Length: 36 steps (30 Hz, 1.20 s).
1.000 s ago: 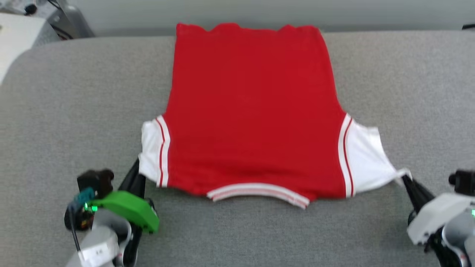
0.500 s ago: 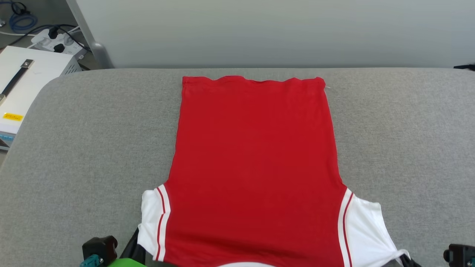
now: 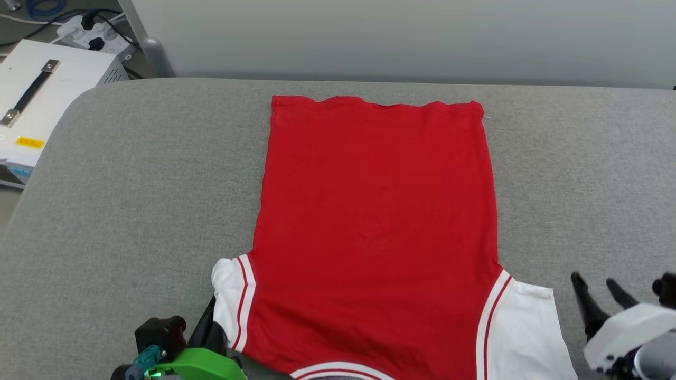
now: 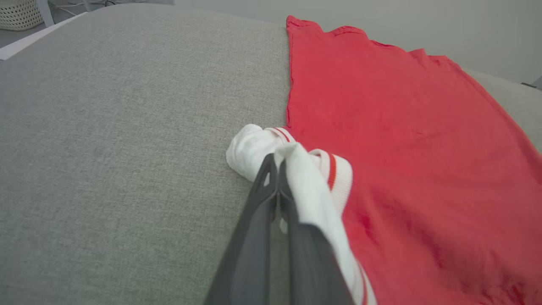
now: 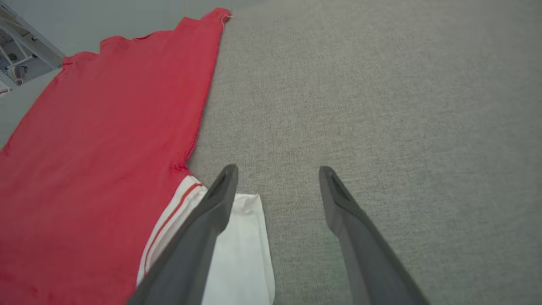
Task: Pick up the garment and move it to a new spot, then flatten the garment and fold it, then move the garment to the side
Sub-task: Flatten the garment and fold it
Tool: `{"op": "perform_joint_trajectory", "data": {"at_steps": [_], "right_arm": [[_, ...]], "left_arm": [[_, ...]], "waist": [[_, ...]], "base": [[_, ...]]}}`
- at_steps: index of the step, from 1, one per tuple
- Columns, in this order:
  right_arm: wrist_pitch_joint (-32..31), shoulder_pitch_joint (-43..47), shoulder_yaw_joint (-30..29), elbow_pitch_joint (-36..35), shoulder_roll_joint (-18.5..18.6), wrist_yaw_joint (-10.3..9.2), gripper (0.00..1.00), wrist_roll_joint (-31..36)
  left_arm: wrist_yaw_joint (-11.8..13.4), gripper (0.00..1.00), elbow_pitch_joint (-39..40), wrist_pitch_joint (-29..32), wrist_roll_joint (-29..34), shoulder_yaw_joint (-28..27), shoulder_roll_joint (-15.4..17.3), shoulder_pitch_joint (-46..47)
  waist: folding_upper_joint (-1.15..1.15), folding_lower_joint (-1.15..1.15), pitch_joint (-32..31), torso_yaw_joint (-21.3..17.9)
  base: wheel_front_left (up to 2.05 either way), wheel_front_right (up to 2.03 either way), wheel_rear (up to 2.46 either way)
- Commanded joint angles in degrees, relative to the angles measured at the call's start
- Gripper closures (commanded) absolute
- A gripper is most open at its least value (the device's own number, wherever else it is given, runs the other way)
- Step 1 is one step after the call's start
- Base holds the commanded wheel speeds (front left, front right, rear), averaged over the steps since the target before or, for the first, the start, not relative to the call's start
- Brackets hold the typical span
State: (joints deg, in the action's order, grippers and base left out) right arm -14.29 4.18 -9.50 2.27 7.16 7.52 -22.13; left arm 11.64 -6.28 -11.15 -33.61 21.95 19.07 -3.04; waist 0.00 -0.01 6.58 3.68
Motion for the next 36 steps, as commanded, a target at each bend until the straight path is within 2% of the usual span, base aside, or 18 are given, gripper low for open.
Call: {"op": "perform_joint_trajectory", "data": {"at_steps": [1, 5, 11, 16, 19, 20, 26, 32, 36], "right_arm": [[0.71, -3.58, -0.19, 0.53, 1.11, -0.03, 0.00, 0.56], [0.61, -14.14, 0.68, 4.49, 3.97, -0.03, 0.00, 0.15], [-2.63, -31.55, 3.75, 16.76, 9.99, -0.03, 0.00, -2.04], [-9.11, -44.82, 7.97, 27.67, 14.17, -0.03, 0.00, -2.63], [-12.35, -51.64, 9.54, 32.75, 15.47, -0.03, 0.00, -2.62], [-15.27, -57.76, 10.65, 38.05, 16.56, -0.03, 0.00, -2.05], [-18.32, -65.85, 12.01, 45.77, 17.79, -0.03, 0.00, -0.69], [-19.48, -69.25, 13.43, 51.71, 18.32, -0.03, 0.00, 0.76], [-28.73, -68.19, 14.31, 58.63, 17.62, -0.03, 0.00, 0.23]], "left_arm": [[0.28, 1.00, 0.44, -0.72, 0.92, -0.01, -0.48, 1.71], [-0.08, 1.00, 1.18, -1.67, 2.14, 0.77, -1.52, 4.21], [-1.39, 1.00, 2.94, -2.73, 4.27, 2.60, -3.53, 8.65], [-2.79, 1.00, 4.26, -3.28, 5.83, 4.45, -5.85, 12.03], [-3.50, 1.00, 4.96, -3.54, 6.50, 5.02, -7.33, 13.55], [-4.73, 1.00, 5.25, -3.72, 7.20, 5.58, -8.96, 15.18], [-6.82, 1.00, 5.72, -3.82, 8.71, 5.93, -11.31, 17.18], [-8.65, 1.00, 5.90, -3.84, 10.12, 5.19, -12.97, 17.74], [-9.51, 1.00, 5.37, -3.84, 10.84, 4.47, -13.70, 17.39]], "waist": [[0.00, 0.01, 1.58, 1.16], [0.00, 0.01, 4.50, 2.88], [0.00, 0.01, 9.70, 7.10], [0.00, 0.01, 14.27, 11.26], [0.00, 0.01, 16.90, 13.16], [0.00, 0.01, 19.31, 15.22], [0.00, 0.01, 22.96, 18.06], [0.00, 0.01, 25.29, 19.41], [0.00, 0.01, 25.40, 19.40]], "base": [[0.00, 0.00, 0.00], [0.00, 0.00, 0.00], [0.00, 0.00, 0.00], [0.00, 0.00, 0.00], [0.00, 0.00, 0.00], [0.00, 0.00, 0.00], [0.00, 0.00, 0.00], [0.00, 0.00, 0.00], [0.00, 0.00, 0.00]]}}
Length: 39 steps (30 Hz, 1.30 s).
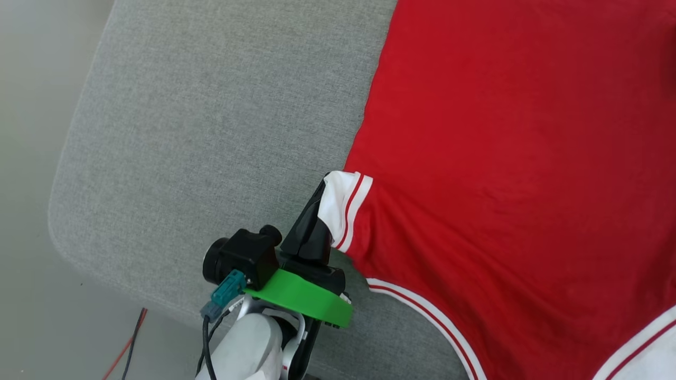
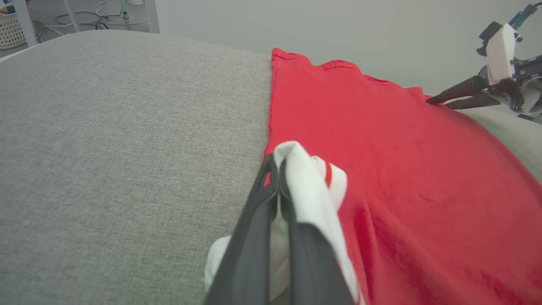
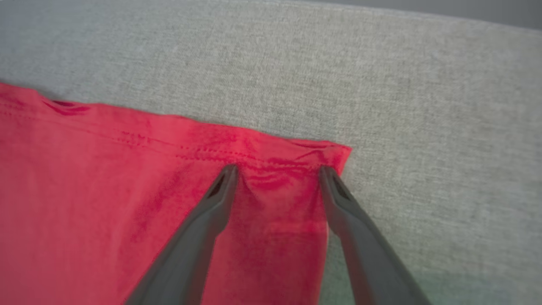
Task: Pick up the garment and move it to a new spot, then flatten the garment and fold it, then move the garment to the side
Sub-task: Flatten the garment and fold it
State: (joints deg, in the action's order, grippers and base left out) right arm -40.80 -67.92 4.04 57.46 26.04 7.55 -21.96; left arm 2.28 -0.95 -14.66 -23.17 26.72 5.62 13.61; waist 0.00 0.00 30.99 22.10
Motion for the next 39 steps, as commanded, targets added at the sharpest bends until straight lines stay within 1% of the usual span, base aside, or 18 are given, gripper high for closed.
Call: {"op": "perform_joint_trajectory", "data": {"at_steps": [1, 2, 3, 9, 14, 19, 22, 26, 32, 35, 39], "right_arm": [[-3.85, 3.95, 0.34, 4.73, -1.36, -0.06, 0.42, -0.29], [-5.59, 4.05, 0.21, 5.97, -1.54, -0.06, 0.73, -0.40], [-6.84, 4.02, 0.17, 6.89, -1.54, -0.06, 1.00, -0.30], [-8.25, 3.37, 0.23, 8.08, -1.21, -0.06, 1.00, 0.00], [-6.64, 2.97, 1.19, 6.87, 0.98, -0.06, 1.00, 0.84], [-5.21, 2.99, 2.19, 4.36, 3.40, -0.06, 1.00, 0.80], [-4.28, 4.72, 3.26, 1.82, 4.68, -0.06, 1.00, -0.06], [-3.08, 10.26, 4.45, -3.08, 6.12, -0.06, 1.00, -3.05], [-4.69, 23.30, 4.37, -12.86, 9.77, -0.06, 1.00, -9.86], [-5.01, 31.33, 2.61, -18.57, 11.09, -0.06, 1.00, -11.93], [-4.68, 42.39, -2.05, -26.26, 10.67, -0.06, 1.00, -13.86]], "left_arm": [[-0.29, 1.00, -0.06, -0.33, 0.56, -0.49, -0.38, 0.64], [-0.46, 1.00, -0.14, -0.33, 0.77, -0.69, -0.54, 0.55], [-0.62, 1.00, -0.20, -0.33, 1.00, -0.90, -0.69, 0.49], [-1.47, 1.00, -1.09, -0.33, 1.78, -1.67, -1.37, 0.15], [-1.74, 1.00, -2.73, -0.33, 2.04, -2.63, -1.60, -0.86], [-1.27, 1.00, -3.67, -0.33, 2.84, -4.06, -0.79, -2.35], [-0.87, 1.00, -4.18, -0.32, 2.99, -4.61, -0.05, -3.21], [0.17, 1.00, -4.73, 0.31, 2.60, -5.77, 1.33, -5.11], [2.09, 1.00, -3.35, 2.93, 2.03, -7.43, 3.68, -8.29], [2.96, 1.00, -2.47, 4.13, 1.63, -8.31, 4.87, -10.12], [3.84, 1.00, -1.72, 5.45, 0.86, -9.28, 6.03, -12.48]], "waist": [[0.00, 0.00, 0.97, 0.95], [0.00, 0.00, 0.94, 0.93], [0.00, 0.00, 0.89, 0.91], [0.00, 0.00, -0.41, 0.62], [0.00, 0.00, -3.60, -0.53], [0.00, 0.00, -7.69, -3.15], [0.00, 0.00, -10.47, -4.97], [0.00, 0.00, -14.84, -7.96], [0.00, 0.00, -19.48, -12.46], [0.00, 0.00, -21.34, -14.75], [0.00, 0.00, -23.20, -17.48]], "base": [[0.00, 0.00, 0.00], [0.00, 0.00, 0.00], [0.00, 0.00, 0.00], [0.00, 0.00, 0.00], [0.00, 0.00, 0.00], [0.00, 0.00, 0.00], [0.00, 0.00, 0.00], [0.00, 0.00, 0.00], [0.00, 0.00, 0.00], [0.00, 0.00, 0.00], [0.00, 0.00, 0.00]]}}
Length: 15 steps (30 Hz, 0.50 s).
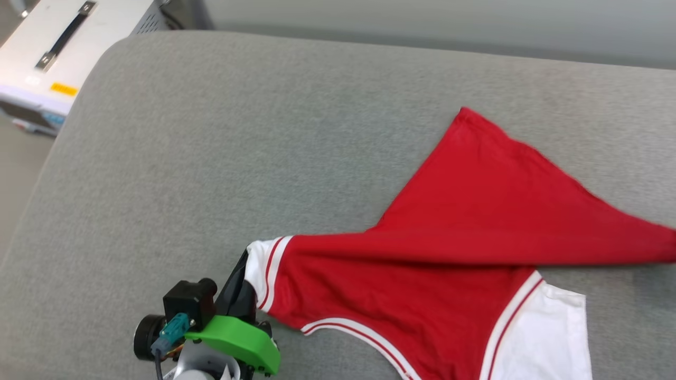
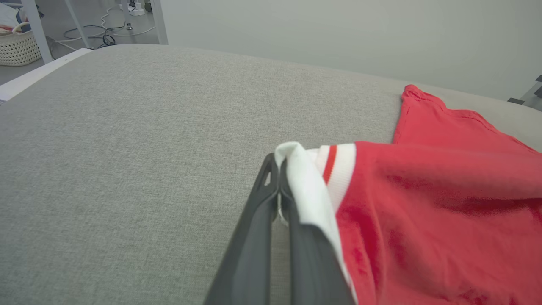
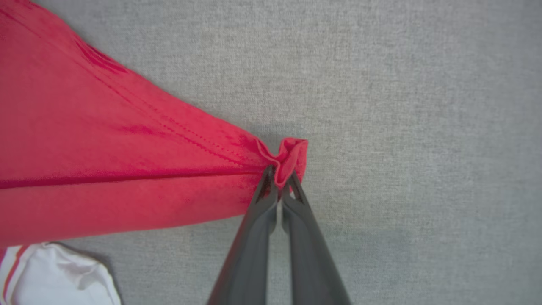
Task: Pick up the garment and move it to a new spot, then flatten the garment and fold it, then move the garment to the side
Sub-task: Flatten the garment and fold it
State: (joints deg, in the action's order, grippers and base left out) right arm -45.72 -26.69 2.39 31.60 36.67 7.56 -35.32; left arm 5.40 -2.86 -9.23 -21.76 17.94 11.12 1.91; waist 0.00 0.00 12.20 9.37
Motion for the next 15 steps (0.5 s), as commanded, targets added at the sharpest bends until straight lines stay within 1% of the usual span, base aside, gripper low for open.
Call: {"op": "perform_joint_trajectory", "data": {"at_steps": [1, 3, 5, 9, 11, 15], "right_arm": [[0.41, 3.78, -1.68, -2.21, -0.35, -0.08, 1.00, -0.88], [0.69, 9.59, -4.60, -6.12, -1.57, -0.08, 1.00, -0.62], [0.47, 15.41, -7.61, -9.64, -3.57, -0.08, 1.00, -0.27], [-0.15, 26.09, -13.22, -15.96, -9.44, -0.08, 1.00, 1.04], [-0.60, 30.62, -15.97, -18.64, -13.25, -0.08, 1.00, 1.74], [-1.19, 35.13, -19.27, -21.08, -18.97, -0.08, 1.00, 2.54]], "left_arm": [[0.88, 1.00, 0.33, 0.28, -0.70, -0.66, 0.74, -1.22], [1.18, 1.00, 0.46, 0.88, -1.00, -1.00, 1.25, -2.13], [1.53, 1.00, 0.52, 1.48, -1.19, -1.20, 1.65, -2.95], [1.87, 1.00, 0.91, 2.42, -1.67, -1.35, 2.18, -4.18], [1.90, 1.00, 0.97, 2.80, -1.84, -1.30, 2.37, -4.45], [1.74, 1.00, 1.32, 2.85, -1.52, -0.89, 2.80, -4.23]], "waist": [[0.00, 0.00, -4.61, -5.25], [0.00, 0.00, -5.12, -6.39], [0.00, 0.00, -5.67, -7.29], [0.00, 0.00, -6.26, -8.68], [0.00, 0.00, -6.38, -9.13], [0.00, 0.00, -6.07, -9.78]], "base": [[0.00, 0.00, 0.00], [0.00, 0.00, 0.00], [0.00, 0.00, 0.00], [0.00, 0.00, 0.00], [0.00, 0.00, 0.00], [0.00, 0.00, 0.00]]}}
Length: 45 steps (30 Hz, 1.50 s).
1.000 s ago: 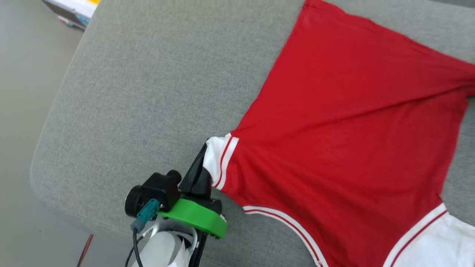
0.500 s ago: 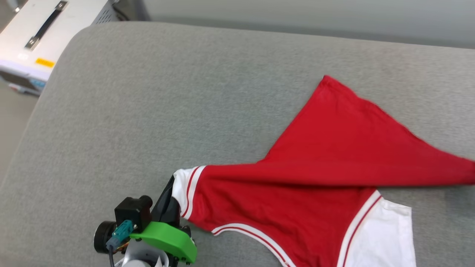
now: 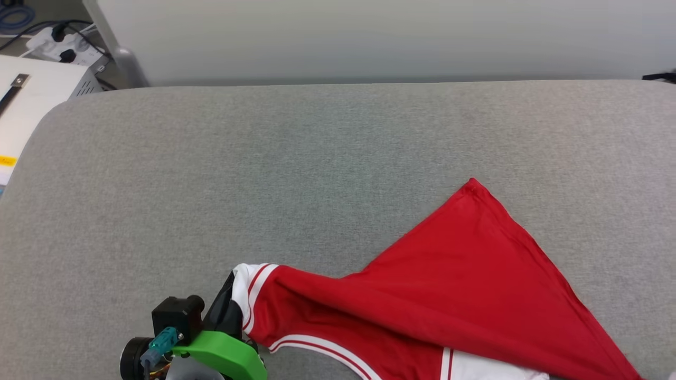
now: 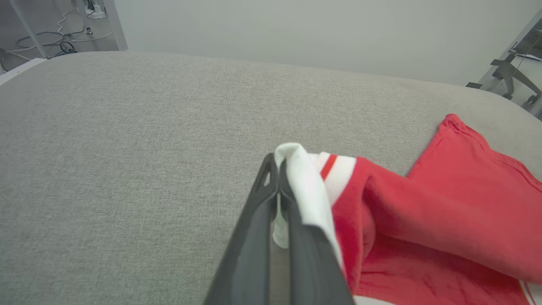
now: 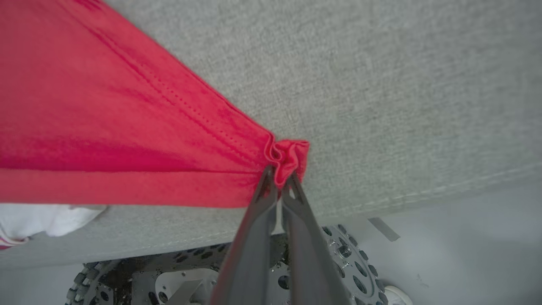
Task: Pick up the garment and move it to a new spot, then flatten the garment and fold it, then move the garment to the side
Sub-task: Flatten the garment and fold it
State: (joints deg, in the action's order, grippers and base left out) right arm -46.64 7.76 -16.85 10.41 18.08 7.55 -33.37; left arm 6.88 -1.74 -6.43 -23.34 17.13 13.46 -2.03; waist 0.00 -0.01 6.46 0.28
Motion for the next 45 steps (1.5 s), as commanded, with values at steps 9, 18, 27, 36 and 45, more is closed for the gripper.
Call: {"op": "perform_joint_trajectory", "data": {"at_steps": [9, 18, 27, 36, 45], "right_arm": [[13.64, -2.71, -1.54, -2.65, -5.64, -0.06, 0.00, 2.57], [37.28, -11.99, 4.81, -2.00, -1.98, -0.06, 0.00, 2.90], [27.36, -24.93, 19.83, 3.34, 6.66, -0.06, 0.00, -0.62], [6.08, -39.04, 31.24, 6.80, 11.91, -0.06, 0.00, -4.64], [7.17, -44.37, 38.71, 15.50, 11.98, -0.06, 0.00, -5.95]], "left_arm": [[0.15, 1.00, 0.62, 0.52, 0.07, 0.81, 0.29, 0.94], [-0.72, 1.00, 0.14, 0.46, 0.35, 2.31, -0.40, 4.11], [-1.55, 1.00, -0.54, -0.30, 0.94, 3.72, -1.27, 7.90], [-2.82, 1.00, -2.04, -1.72, 1.27, 5.49, -2.84, 11.88], [-3.87, 1.00, -3.77, -3.82, 0.88, 6.74, -4.88, 14.83]], "waist": [[0.00, 0.01, 0.67, -0.54], [0.00, 0.01, 2.69, 2.25], [0.00, 0.01, 5.67, 4.88], [0.00, 0.01, 9.35, 7.85], [0.00, 0.01, 12.92, 10.50]], "base": [[0.00, 0.00, 0.00], [0.00, 0.00, 0.00], [0.00, 0.00, 0.00], [0.00, 0.00, 0.00], [0.00, 0.00, 0.00]]}}
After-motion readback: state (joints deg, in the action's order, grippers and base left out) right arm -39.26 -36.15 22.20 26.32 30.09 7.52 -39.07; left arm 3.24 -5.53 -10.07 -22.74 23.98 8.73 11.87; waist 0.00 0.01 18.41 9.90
